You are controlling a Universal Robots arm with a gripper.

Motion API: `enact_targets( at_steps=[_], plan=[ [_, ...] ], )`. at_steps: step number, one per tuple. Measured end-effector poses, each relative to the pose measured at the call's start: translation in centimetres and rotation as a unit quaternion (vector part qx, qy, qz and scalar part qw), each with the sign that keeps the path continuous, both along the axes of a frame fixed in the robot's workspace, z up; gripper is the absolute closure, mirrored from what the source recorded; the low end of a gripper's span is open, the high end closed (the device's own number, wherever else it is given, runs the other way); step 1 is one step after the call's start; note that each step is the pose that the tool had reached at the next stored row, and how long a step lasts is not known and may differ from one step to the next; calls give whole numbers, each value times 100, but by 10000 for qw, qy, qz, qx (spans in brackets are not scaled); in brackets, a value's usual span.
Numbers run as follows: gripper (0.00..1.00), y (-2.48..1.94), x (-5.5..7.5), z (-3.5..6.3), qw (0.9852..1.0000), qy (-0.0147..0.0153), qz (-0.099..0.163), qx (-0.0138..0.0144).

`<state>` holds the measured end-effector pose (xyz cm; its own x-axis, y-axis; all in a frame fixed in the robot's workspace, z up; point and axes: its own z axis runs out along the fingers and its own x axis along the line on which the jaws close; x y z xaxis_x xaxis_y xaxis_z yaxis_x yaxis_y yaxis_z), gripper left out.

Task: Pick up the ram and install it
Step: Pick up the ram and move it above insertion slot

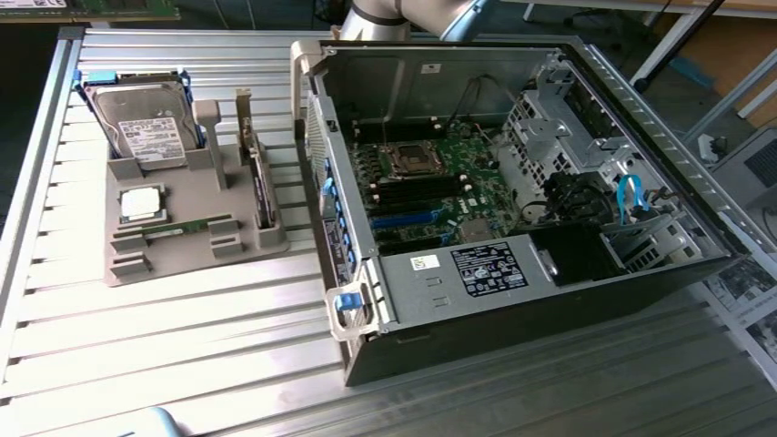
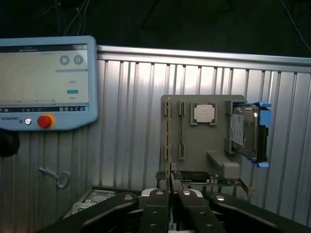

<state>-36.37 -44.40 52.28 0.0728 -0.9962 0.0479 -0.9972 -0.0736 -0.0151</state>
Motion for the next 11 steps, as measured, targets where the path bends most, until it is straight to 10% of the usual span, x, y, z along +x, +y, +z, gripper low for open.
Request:
enact_targets(
  at_steps=[11],
  plan=[
    [87, 0, 0, 117, 10000, 0, 0, 0]
  ],
)
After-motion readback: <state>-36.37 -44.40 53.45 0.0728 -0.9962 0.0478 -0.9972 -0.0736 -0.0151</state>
